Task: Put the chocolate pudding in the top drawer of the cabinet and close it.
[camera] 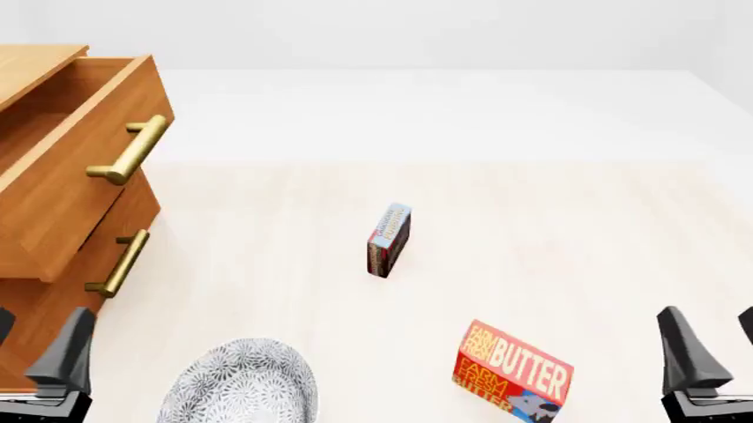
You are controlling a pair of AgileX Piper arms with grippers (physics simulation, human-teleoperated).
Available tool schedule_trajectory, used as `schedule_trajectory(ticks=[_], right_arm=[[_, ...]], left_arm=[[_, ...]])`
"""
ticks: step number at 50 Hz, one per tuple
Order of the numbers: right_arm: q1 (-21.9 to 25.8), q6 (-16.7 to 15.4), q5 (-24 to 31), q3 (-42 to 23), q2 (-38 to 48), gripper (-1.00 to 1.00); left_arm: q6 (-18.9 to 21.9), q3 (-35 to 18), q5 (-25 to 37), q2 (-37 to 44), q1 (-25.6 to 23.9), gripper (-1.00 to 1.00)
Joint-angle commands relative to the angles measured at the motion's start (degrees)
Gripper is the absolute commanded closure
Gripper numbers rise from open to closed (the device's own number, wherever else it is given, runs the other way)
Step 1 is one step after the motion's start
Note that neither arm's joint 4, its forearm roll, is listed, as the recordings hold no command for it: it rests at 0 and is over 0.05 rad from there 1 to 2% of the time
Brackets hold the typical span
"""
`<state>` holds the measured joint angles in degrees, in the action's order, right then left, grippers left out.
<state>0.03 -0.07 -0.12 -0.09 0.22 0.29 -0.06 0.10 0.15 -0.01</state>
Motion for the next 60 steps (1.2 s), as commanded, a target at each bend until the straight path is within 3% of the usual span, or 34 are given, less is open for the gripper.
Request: schedule_trajectory(ticks=[1, 14, 19, 24, 33, 34, 42, 45, 46, 48, 60], right_arm=[[0.1, -0.2, -0.2, -0.2, 0.4, -1.0], [0.1, -0.1, -0.3, -0.2, 0.5, -1.0], [0.1, -0.2, -0.2, -0.2, 0.4, -1.0], [0.1, -0.2, -0.3, -0.2, 0.5, -1.0], [0.1, -0.2, -0.3, -0.2, 0.5, -1.0], [0.1, -0.2, -0.3, -0.2, 0.5, -1.0], [0.1, -0.2, -0.3, -0.2, 0.5, -1.0], [0.1, -0.2, -0.3, -0.2, 0.5, -1.0], [0.1, -0.2, -0.2, -0.2, 0.5, -1.0], [0.1, -0.2, -0.2, -0.2, 0.5, -1.0], [0.1, -0.2, -0.3, -0.2, 0.6, -1.0]], left_arm=[[1.1, -0.1, 0.1, 0.7, -0.1, -1.0], [1.8, -0.2, 0.5, 0.8, 0.1, -1.0], [2.7, -0.9, -2.3, 5.4, -0.1, -1.0], [4.2, -5.6, 4.1, 2.8, -0.6, -1.0], [4.6, -13.1, 8.5, 5.8, -1.1, -1.0], [6.4, -12.6, 7.5, 6.6, -2.0, -1.0], [5.0, -17.6, 10.8, 7.7, -3.1, -1.0], [3.7, -21.1, 13.4, 7.8, -3.9, -1.0], [4.1, -25.0, 16.1, 9.0, -4.1, -1.0], [2.8, -24.8, 16.0, 8.3, -4.4, -1.0], [4.7, -34.8, 19.1, 16.0, -4.3, -1.0]])
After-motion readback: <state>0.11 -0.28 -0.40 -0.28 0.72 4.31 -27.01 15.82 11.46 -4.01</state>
